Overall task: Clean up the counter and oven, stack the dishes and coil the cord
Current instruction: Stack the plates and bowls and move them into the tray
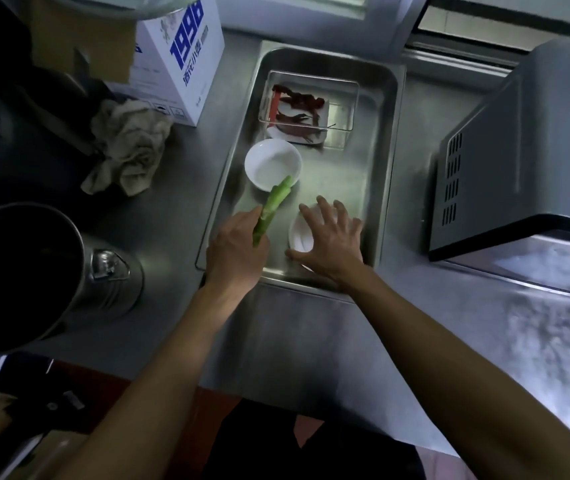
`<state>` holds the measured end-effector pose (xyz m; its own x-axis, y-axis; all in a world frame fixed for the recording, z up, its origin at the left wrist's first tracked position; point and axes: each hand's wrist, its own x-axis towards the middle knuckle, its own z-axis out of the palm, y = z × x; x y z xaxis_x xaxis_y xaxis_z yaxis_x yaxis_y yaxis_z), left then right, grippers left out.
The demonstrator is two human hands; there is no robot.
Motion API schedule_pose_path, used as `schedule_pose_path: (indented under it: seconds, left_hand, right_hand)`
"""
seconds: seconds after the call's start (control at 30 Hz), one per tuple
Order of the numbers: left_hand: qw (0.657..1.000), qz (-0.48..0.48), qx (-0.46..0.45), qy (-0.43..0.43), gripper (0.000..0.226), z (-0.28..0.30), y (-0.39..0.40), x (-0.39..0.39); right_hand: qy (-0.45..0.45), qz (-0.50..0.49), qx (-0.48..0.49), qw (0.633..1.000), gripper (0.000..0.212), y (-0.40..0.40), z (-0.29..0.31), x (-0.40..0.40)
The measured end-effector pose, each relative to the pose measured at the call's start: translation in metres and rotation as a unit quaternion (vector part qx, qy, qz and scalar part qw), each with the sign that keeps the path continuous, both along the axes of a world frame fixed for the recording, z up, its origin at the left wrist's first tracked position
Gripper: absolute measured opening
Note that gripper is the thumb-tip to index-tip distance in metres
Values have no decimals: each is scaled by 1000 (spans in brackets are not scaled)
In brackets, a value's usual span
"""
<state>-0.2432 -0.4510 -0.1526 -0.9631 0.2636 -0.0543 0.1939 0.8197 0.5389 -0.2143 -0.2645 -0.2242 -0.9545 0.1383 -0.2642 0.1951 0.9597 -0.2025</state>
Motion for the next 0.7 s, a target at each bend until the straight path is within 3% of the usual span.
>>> schedule_pose_path:
  seconds: [0.5, 0.7]
  left_hand:
    - [999, -24, 13, -18, 17, -29, 5, -12]
    - [998, -49, 32, -17, 15, -25, 17, -15]
  right_hand:
    - [-44, 0, -10, 999, 97, 0, -16, -9]
    - [11, -29, -43, 999, 76, 8, 9, 11]
